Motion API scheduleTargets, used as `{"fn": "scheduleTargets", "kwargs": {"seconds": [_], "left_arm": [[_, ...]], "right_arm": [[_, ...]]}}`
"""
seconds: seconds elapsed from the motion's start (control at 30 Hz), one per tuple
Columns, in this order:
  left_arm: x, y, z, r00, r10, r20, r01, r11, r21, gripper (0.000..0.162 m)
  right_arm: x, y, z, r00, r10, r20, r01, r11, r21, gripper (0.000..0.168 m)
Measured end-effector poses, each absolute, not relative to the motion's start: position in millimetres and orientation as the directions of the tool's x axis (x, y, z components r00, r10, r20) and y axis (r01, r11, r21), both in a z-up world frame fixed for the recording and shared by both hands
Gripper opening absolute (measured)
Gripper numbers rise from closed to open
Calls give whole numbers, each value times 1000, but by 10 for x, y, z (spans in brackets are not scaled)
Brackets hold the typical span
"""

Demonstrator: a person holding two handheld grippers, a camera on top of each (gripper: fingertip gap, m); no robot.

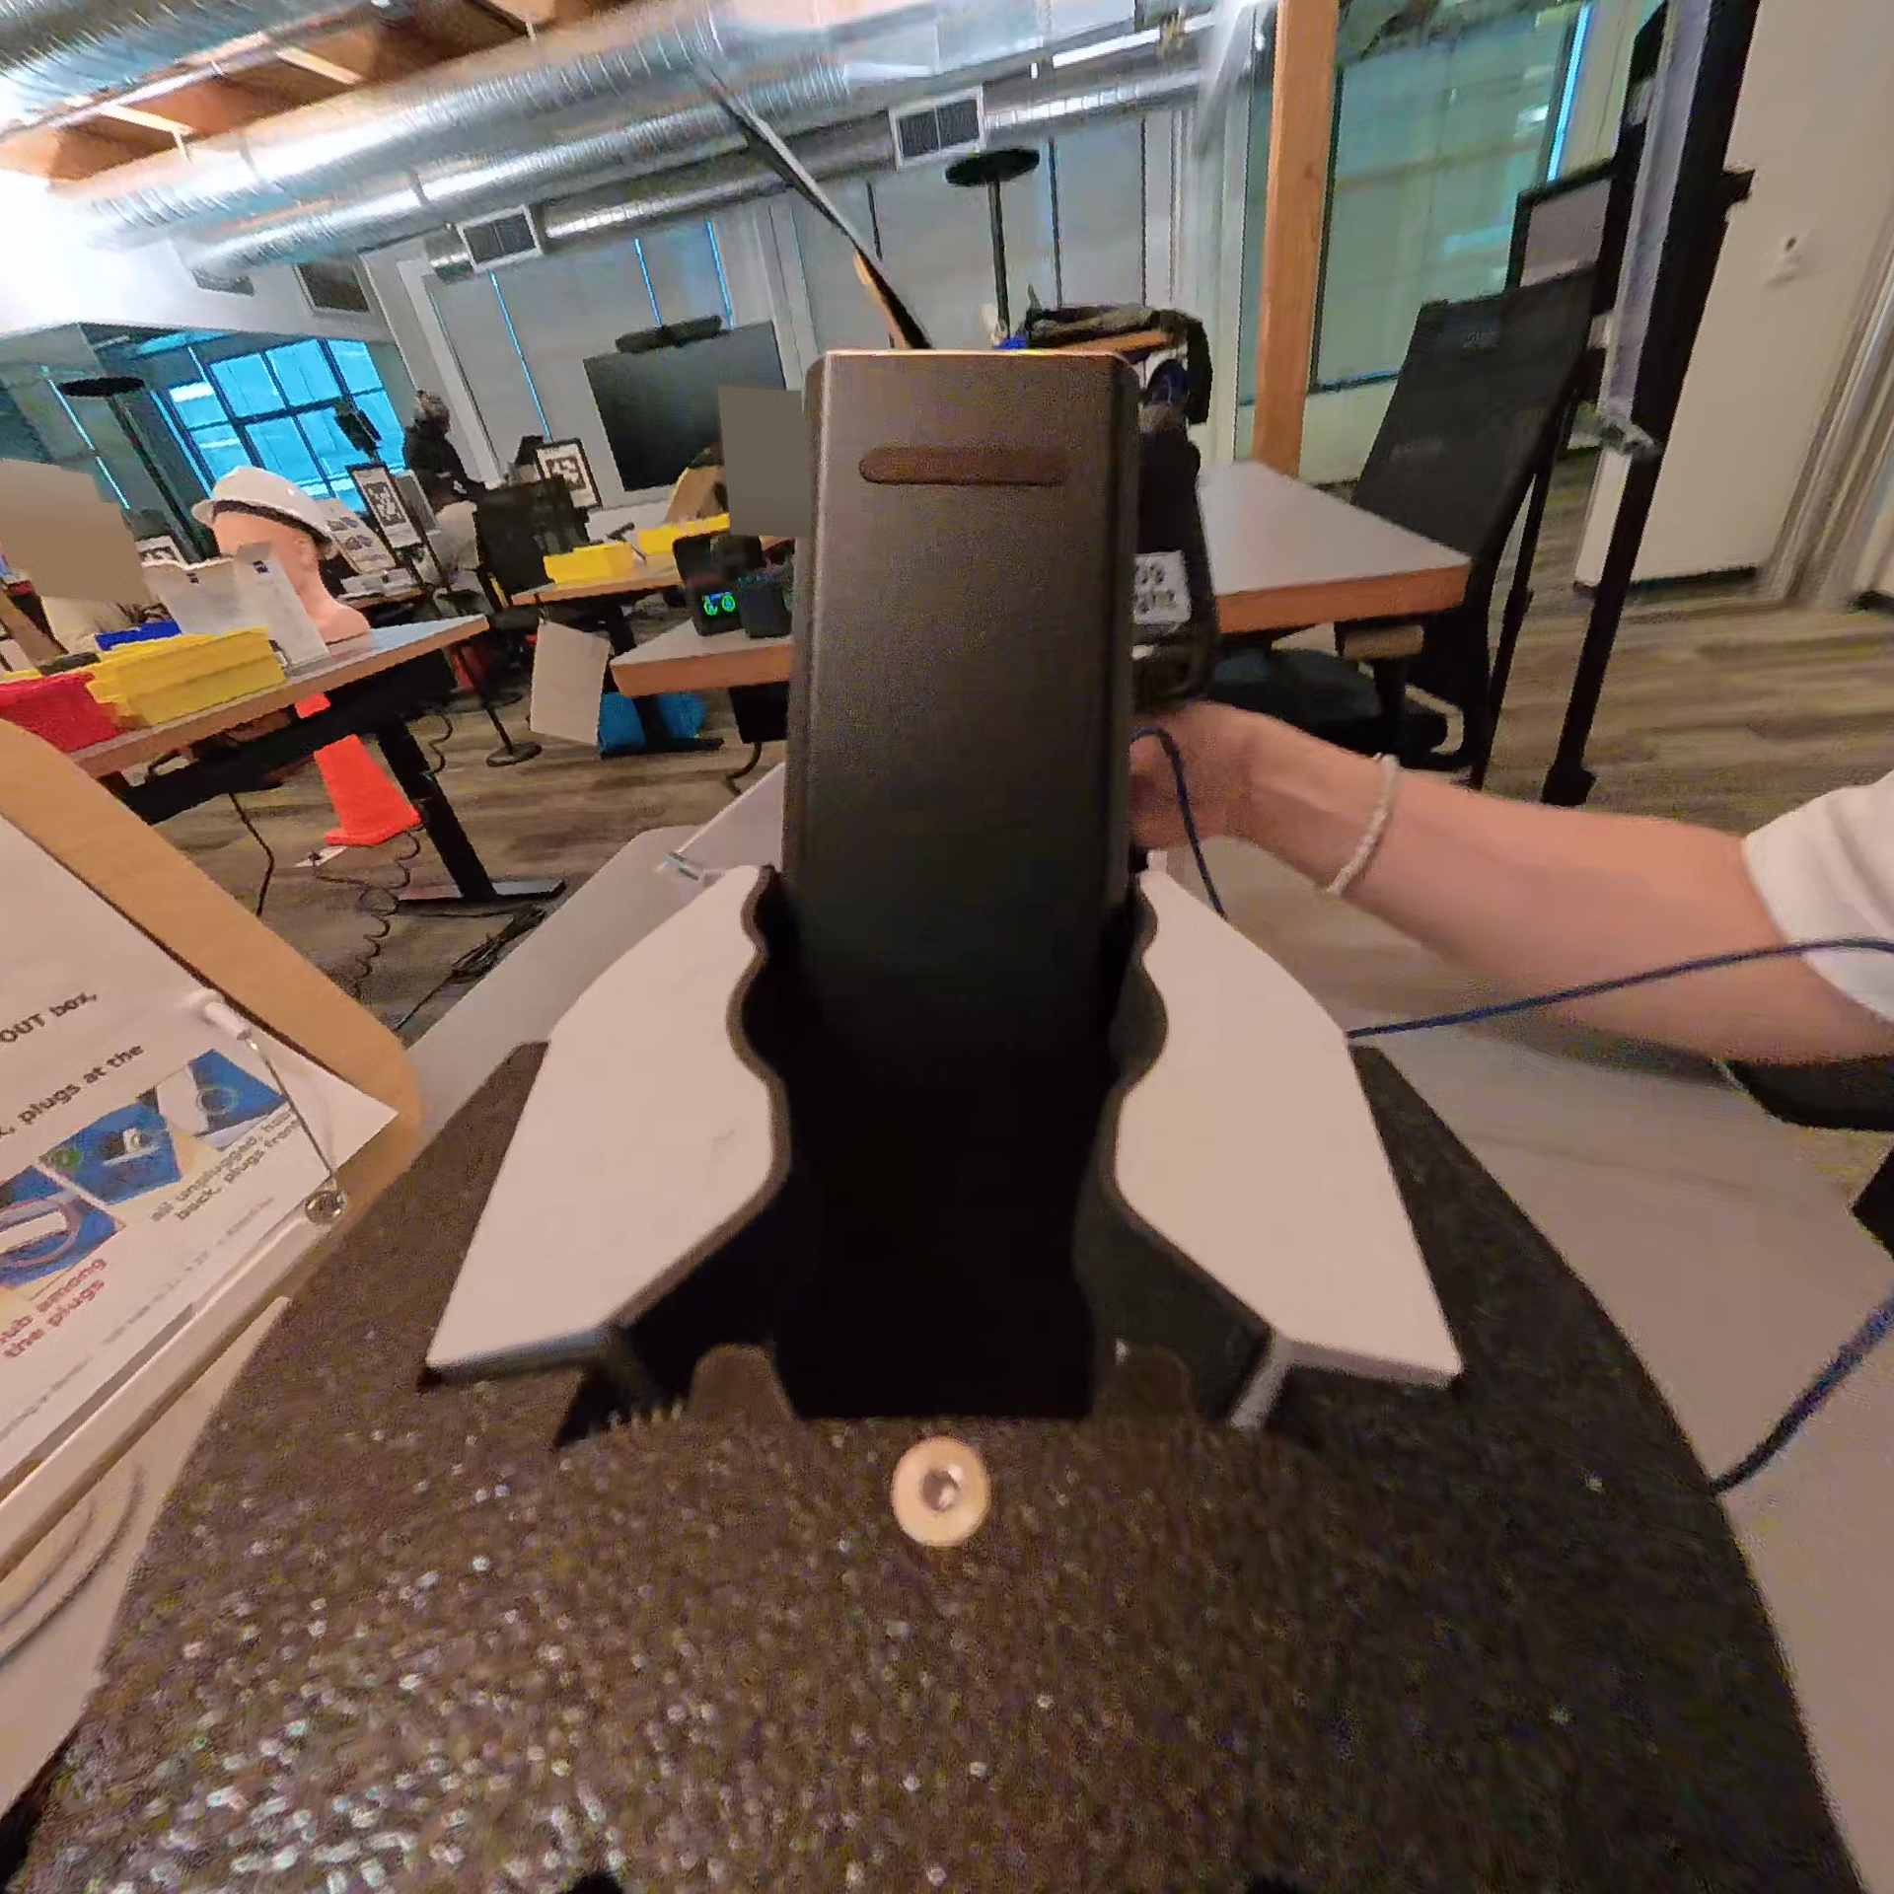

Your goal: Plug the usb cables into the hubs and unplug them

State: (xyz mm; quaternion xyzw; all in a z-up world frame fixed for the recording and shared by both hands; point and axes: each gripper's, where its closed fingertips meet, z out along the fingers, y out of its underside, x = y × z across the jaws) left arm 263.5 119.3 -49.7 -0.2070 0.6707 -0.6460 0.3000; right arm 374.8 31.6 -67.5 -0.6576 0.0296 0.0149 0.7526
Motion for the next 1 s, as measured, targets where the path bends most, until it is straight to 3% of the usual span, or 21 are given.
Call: {"fn": "scheduleTargets", "kwargs": {"seconds": [0.03,0.07,0.23,0.37,0.43,0.5,0.6,0.73,0.87,1.0], "left_arm": [[2661,1162,-562,-736,-660,-150,101,112,-989,61],[2680,1111,-618,-750,-645,-149,90,124,-988,61],[2715,814,-755,-826,-552,-109,76,83,-994,61],[2641,701,-755,-849,-506,-150,118,94,-989,61],[2572,644,-715,-859,-478,-184,161,88,-983,61],[2488,566,-646,-879,-435,-195,191,54,-980,60],[2373,444,-576,-907,-365,-209,225,0,-974,60],[2346,314,-602,-928,-317,-194,217,-38,-976,60],[2361,247,-655,-939,-293,-180,204,-53,-977,60],[2400,268,-698,-939,-298,-172,198,-60,-978,60]], "right_arm": [[3614,175,-515,996,29,-84,-88,225,-970,45],[3483,104,-444,995,51,-84,-95,267,-959,37],[3109,68,-706,979,-117,166,166,-12,-986,47],[2895,-219,-302,930,-269,251,264,11,-964,43],[2654,-301,-100,967,-189,170,195,126,-973,38],[2411,-183,-245,986,-37,164,167,89,-982,38],[2548,2,-638,956,-93,279,273,-66,-960,39],[2305,170,-587,972,55,228,225,43,-973,31],[2279,267,-646,970,92,227,222,59,-973,16],[2319,288,-690,973,92,214,209,54,-976,16]]}}
